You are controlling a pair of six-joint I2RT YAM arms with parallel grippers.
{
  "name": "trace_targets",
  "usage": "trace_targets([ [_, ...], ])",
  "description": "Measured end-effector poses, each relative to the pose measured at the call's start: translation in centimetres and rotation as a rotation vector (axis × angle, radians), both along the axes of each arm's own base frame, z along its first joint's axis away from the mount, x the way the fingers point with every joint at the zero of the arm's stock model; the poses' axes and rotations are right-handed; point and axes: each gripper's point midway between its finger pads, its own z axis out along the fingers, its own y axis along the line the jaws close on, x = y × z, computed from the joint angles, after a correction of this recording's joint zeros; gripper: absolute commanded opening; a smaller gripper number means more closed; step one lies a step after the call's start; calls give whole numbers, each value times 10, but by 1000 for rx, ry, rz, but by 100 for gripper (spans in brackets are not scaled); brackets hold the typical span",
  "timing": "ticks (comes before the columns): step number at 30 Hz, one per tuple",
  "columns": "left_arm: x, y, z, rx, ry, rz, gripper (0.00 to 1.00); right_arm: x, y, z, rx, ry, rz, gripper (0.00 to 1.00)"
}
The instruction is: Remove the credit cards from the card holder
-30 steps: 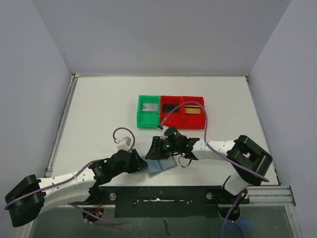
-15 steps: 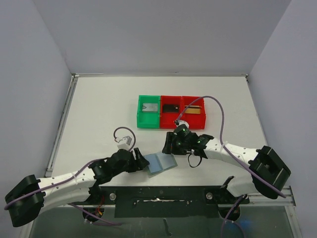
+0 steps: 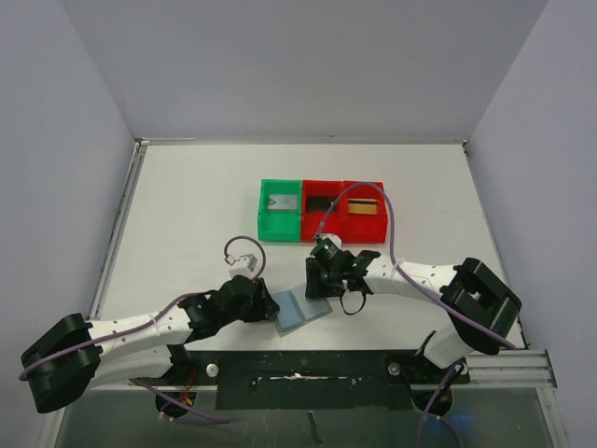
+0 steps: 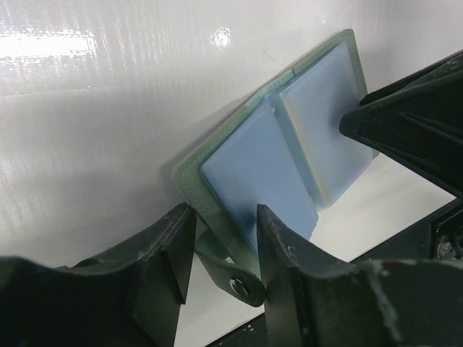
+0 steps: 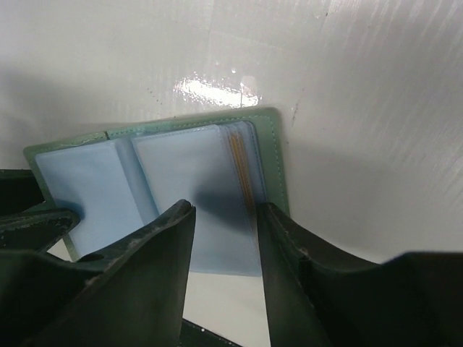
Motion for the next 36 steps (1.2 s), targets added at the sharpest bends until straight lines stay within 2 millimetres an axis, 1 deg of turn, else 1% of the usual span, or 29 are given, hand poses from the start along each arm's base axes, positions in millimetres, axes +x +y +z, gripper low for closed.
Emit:
trace_targets([
  [3,0,1,-2,11,-2,-6,29,-2,1,0,-27,-7,17,30],
  [6,0,2,-5,22,3,-7,28,-5,1,1,-65,-18,32,26],
  [14,-1,5,-8,36,10,-6,27,-7,11,17,-110,-72,72,23],
  [17,-1,5,-8,37,10,-7,25,-8,12,18,-122,-77,77,18],
  [21,-1,6,-8,40,11,-5,24,-8,10,17,-176,-85,77,18],
  [25,-1,6,-8,39,10,-4,24,-6,10,18,-246,-100,81,24],
  [27,-1,6,-7,36,8,-4,24,-5,10,18,-275,-107,83,24],
  [32,-1,5,-5,30,4,-4,22,-8,6,20,-314,-114,90,21],
  [34,-1,5,-5,30,4,-4,20,-9,6,22,-321,-119,94,18],
  [36,-1,5,-4,28,3,-4,19,-9,8,25,-318,-125,98,18],
])
